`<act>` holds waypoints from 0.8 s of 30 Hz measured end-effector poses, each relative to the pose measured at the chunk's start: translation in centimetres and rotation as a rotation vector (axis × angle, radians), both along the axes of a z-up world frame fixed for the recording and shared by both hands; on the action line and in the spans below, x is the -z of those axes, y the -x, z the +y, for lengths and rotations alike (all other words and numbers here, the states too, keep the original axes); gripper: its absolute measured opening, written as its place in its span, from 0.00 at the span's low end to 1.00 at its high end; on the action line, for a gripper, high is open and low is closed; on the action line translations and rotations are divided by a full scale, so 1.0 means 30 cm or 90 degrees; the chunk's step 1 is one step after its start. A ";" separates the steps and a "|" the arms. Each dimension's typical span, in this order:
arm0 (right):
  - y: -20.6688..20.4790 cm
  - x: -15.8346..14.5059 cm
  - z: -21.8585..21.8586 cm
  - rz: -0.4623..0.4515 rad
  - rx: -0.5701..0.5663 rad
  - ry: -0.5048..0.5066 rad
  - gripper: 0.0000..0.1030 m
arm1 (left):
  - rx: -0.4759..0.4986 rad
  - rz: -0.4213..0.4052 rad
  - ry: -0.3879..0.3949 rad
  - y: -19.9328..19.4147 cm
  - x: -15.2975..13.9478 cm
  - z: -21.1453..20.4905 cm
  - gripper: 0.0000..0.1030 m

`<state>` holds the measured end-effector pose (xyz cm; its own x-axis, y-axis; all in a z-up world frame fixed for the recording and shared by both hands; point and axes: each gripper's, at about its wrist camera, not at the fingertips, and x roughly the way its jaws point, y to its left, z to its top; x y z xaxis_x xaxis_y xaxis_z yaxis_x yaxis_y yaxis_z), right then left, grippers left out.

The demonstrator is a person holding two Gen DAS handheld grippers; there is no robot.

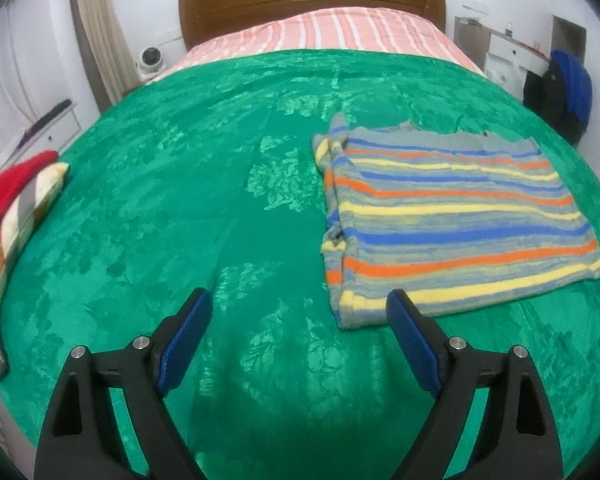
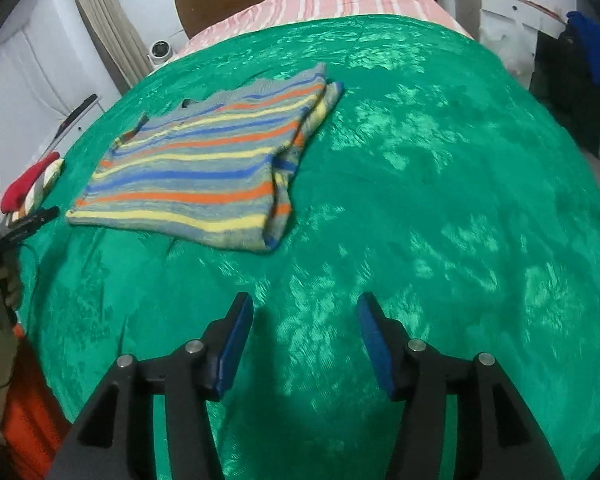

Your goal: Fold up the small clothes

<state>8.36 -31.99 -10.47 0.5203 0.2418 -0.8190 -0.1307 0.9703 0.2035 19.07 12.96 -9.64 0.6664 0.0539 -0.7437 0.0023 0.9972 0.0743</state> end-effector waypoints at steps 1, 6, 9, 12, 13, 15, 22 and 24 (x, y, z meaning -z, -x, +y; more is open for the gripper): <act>0.003 0.009 -0.006 0.000 0.002 -0.002 0.53 | 0.000 -0.001 -0.004 0.006 -0.006 -0.003 0.87; -0.014 0.027 0.022 -0.015 0.007 -0.019 0.57 | 0.002 0.000 -0.009 0.031 -0.027 -0.022 0.87; -0.010 0.022 0.027 -0.036 0.012 -0.012 0.67 | 0.024 0.000 -0.024 0.048 -0.032 -0.083 0.87; 0.008 0.007 0.019 -0.063 0.036 0.016 0.73 | 0.082 0.005 -0.040 0.075 -0.026 -0.197 0.87; 0.010 0.003 0.010 -0.071 0.042 0.017 0.73 | 0.110 0.008 -0.049 0.086 -0.018 -0.255 0.87; 0.027 -0.007 -0.015 -0.084 0.056 0.002 0.73 | 0.154 0.011 -0.062 0.101 -0.007 -0.350 0.87; 0.020 -0.026 -0.110 -0.096 0.084 -0.028 0.73 | 0.354 0.002 -0.101 0.099 0.046 -0.788 0.84; -0.006 -0.038 -0.142 -0.095 0.086 -0.039 0.73 | 0.401 0.016 -0.107 0.076 0.087 -0.912 0.78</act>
<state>8.53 -36.25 -9.32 0.6655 0.2083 -0.7168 -0.0324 0.9674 0.2510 16.78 -14.40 -12.25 0.5907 -0.2246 -0.7750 0.5865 0.7792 0.2212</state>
